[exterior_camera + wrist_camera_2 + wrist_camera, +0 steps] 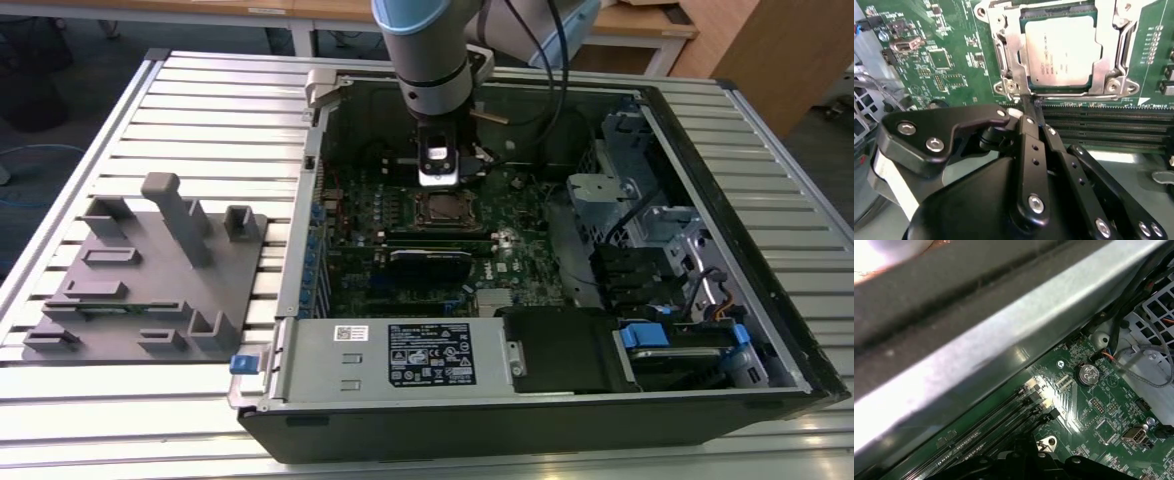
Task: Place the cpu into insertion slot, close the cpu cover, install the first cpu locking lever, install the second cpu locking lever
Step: 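Install the first cpu locking lever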
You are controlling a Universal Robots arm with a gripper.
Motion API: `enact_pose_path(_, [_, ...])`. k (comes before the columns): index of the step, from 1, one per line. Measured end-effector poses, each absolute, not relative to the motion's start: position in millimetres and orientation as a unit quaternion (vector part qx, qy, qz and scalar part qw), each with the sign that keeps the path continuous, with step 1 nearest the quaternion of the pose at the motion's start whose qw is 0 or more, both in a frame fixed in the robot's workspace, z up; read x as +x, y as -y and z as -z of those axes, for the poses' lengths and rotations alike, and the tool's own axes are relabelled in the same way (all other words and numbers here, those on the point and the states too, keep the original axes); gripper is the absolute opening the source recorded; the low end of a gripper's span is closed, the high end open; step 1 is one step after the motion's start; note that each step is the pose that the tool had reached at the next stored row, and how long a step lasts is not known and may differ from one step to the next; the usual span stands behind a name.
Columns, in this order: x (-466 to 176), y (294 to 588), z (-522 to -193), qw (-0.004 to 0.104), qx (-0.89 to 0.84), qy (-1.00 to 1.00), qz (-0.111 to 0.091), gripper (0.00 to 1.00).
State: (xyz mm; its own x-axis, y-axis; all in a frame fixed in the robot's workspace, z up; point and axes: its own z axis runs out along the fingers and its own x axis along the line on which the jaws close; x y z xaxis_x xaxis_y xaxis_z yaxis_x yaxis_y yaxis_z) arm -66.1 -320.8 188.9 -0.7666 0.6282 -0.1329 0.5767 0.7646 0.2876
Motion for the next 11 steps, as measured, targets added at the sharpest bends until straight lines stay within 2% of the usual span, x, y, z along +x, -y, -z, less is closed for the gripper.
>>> enact_pose_path(11, [-66.0, 320.9, -189.8, 0.108, 0.324, -0.931, -0.126, 0.10])
